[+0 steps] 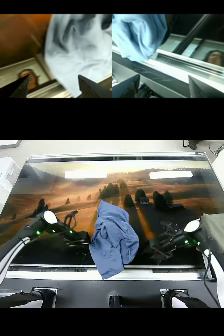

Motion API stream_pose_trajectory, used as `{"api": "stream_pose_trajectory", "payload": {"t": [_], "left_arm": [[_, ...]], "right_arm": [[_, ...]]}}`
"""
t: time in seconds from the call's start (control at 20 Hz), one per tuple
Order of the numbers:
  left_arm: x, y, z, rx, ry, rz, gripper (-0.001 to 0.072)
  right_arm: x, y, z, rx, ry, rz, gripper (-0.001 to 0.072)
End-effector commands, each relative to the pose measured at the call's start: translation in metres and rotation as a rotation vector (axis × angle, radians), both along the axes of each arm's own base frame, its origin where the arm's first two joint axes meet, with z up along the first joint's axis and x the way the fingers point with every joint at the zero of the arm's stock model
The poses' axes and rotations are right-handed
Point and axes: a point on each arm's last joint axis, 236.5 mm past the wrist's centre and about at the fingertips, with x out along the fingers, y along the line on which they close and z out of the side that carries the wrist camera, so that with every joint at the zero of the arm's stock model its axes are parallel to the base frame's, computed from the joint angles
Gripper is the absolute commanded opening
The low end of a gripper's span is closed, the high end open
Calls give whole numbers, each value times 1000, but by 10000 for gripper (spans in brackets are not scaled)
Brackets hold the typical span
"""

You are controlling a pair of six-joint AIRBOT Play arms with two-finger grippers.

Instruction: Fold the clothes and pants, and hang the long-sleeved shirts on hangers.

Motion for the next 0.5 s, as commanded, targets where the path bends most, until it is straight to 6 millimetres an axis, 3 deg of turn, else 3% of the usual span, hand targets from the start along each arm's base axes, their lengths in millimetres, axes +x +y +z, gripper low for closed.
{"api": "stream_pose_trajectory", "payload": {"t": [0.0,0.15,0.25,0.4,0.45], "left_arm": [[-7,-27,-32,-52,7,78,690],[-17,-36,-46,-38,37,52,667],[-13,-40,-45,-43,19,61,359],[-7,-41,-43,-50,1,74,53],[-6,-41,-40,-53,-10,70,22]], "right_arm": [[-14,15,-18,62,21,-47,695],[-13,20,-21,84,12,-76,695],[-15,24,-23,90,6,-68,695],[-24,51,-36,51,-33,16,696],[-22,63,-40,34,-58,22,697]]}}
